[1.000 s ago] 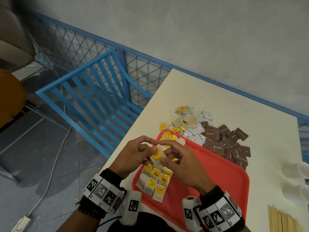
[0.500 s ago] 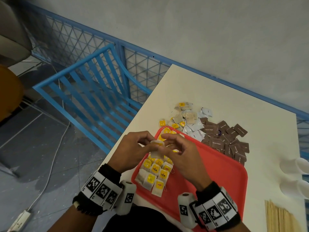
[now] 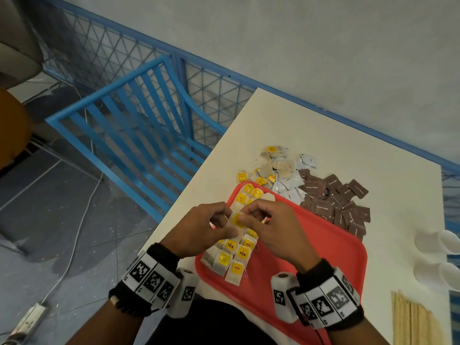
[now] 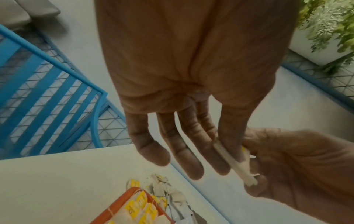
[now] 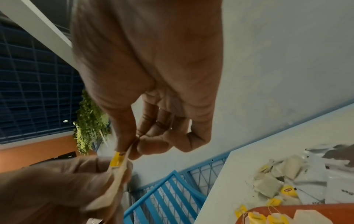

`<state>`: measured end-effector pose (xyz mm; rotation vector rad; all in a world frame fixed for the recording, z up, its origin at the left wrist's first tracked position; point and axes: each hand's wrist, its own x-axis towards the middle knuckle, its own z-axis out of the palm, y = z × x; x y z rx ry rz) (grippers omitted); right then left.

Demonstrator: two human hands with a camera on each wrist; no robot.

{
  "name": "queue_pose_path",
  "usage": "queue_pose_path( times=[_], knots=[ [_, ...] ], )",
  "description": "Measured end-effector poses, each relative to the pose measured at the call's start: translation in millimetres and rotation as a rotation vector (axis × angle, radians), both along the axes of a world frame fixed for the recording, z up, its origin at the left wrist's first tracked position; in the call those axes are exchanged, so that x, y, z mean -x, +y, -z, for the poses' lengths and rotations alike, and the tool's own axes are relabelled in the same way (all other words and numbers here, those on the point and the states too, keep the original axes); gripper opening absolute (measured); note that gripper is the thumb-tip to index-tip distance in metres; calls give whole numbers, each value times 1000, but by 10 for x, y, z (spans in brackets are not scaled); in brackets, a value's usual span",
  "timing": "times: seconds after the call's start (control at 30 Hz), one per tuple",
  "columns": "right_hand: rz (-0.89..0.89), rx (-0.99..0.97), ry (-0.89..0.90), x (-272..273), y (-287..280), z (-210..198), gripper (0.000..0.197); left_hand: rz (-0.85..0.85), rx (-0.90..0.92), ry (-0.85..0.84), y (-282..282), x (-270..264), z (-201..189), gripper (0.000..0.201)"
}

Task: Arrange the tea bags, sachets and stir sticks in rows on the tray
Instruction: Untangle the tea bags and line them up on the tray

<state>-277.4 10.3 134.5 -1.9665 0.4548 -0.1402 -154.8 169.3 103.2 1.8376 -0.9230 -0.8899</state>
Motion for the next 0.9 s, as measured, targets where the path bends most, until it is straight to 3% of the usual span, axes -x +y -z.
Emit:
queue_pose_path(
  times=[0.17, 0.33, 0.5, 0.67, 0.8, 0.87, 0.9],
  knots=[
    [8, 104, 146, 126, -178, 225, 10, 126, -151, -124, 85, 126, 433, 7],
    [-19, 245, 300, 429, -221, 566, 16, 577, -472, -236, 108, 421, 830, 65],
    [26, 170, 307, 571, -170, 632, 12, 873, -548, -428, 137, 508, 959, 72],
    [52, 148, 297, 600, -146, 642, 12, 970, -558, -500, 143, 473, 1020, 85],
    [55, 107, 305, 585, -124, 627, 11, 979, -520, -534, 125, 431, 909, 71],
    [56, 92, 294, 587, -122, 621, 11, 899, -461, -494, 152, 411, 847, 63],
    [63, 75, 283, 591, -127, 617, 11, 809, -423, -433, 174, 394, 826, 69]
  ],
)
